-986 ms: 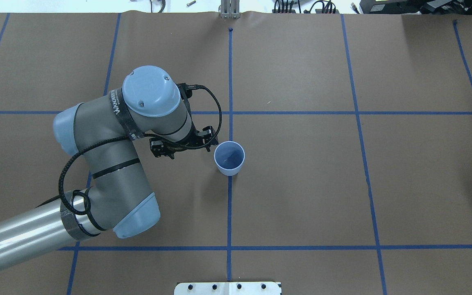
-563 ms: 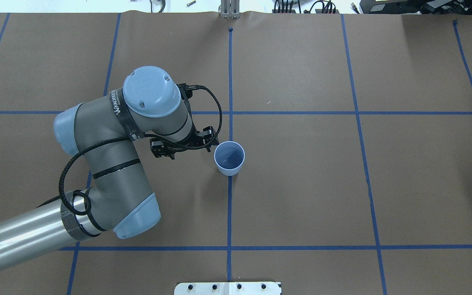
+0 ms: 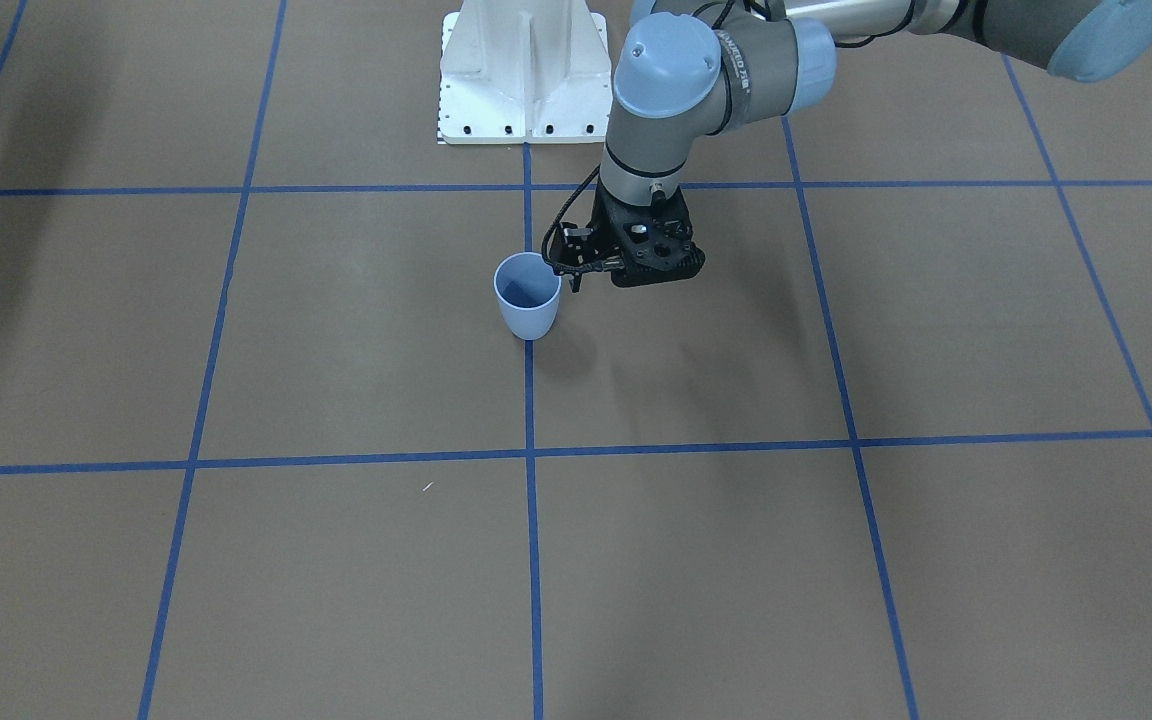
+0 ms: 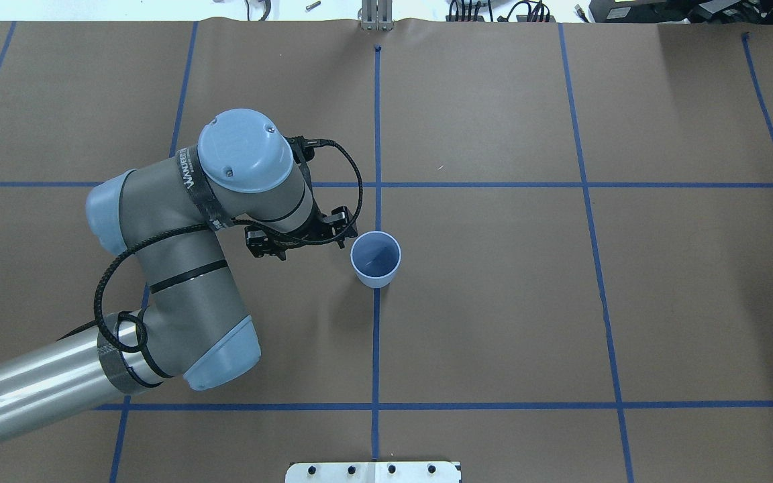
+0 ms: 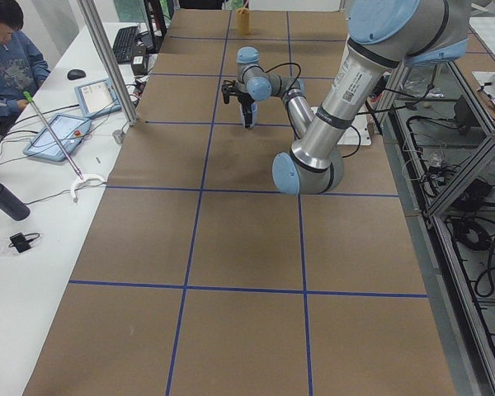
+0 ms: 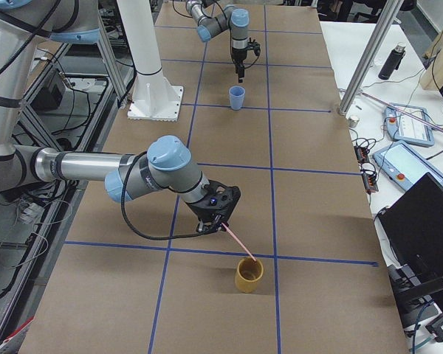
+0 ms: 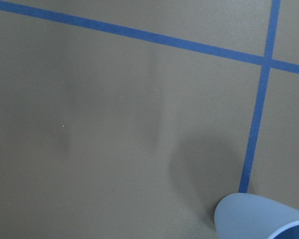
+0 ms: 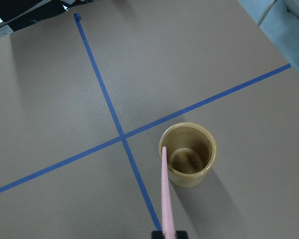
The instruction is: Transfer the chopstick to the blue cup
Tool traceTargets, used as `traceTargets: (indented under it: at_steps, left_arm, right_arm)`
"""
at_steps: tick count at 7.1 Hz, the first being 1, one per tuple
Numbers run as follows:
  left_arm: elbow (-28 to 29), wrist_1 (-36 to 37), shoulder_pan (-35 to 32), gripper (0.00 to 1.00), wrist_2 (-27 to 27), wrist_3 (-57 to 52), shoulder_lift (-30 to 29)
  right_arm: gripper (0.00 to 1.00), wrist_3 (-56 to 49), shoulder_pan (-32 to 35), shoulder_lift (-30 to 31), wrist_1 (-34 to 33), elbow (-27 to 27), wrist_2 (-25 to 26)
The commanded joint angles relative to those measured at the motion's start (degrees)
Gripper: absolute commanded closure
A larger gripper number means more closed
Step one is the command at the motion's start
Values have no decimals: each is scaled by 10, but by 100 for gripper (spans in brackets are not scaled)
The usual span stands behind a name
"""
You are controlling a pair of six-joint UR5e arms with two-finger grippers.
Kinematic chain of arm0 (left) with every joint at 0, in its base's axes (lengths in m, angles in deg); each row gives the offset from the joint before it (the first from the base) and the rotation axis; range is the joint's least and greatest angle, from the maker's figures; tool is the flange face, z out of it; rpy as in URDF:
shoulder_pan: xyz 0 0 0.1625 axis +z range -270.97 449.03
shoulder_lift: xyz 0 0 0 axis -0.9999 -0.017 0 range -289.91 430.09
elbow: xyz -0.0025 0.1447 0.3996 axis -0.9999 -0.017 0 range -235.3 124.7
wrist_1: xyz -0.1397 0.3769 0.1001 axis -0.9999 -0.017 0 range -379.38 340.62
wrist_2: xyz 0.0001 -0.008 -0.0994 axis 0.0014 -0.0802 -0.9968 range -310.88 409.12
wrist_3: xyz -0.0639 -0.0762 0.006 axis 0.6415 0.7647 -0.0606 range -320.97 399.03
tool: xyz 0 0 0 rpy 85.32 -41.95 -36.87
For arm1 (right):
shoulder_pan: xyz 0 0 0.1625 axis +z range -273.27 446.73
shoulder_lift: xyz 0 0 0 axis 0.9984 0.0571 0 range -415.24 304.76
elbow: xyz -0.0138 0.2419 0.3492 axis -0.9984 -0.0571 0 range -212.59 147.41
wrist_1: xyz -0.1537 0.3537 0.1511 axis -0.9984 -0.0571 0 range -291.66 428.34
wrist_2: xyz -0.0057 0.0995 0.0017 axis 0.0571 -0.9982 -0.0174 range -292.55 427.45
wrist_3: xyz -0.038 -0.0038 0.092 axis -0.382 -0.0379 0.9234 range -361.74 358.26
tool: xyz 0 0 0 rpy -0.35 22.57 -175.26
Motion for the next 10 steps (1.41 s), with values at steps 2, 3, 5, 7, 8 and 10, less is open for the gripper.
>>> traceTargets:
  at_steps: [2, 3, 5, 7, 8, 10]
  left_arm:
    - [-4, -52, -5, 2, 0, 0, 27]
    - [-10, -54, -7, 2, -1, -1, 29]
    - [-57, -54, -32, 2, -6, -12, 71]
    - [-94, -54, -69, 2, -6, -82, 121]
    - [-102, -54, -88, 2, -7, -118, 141]
    - [-118, -55, -167, 2, -73, -211, 195]
  right_arm:
    - [100, 2, -8, -29, -106, 70, -34]
    - [100, 8, -13, -38, -123, 80, -56]
    - [100, 66, -62, -95, -154, 80, -124]
    - [100, 256, -171, -208, -156, 80, -130]
    - [100, 355, -230, -274, -166, 79, -127]
    - [100, 563, -349, -463, -223, 39, -117]
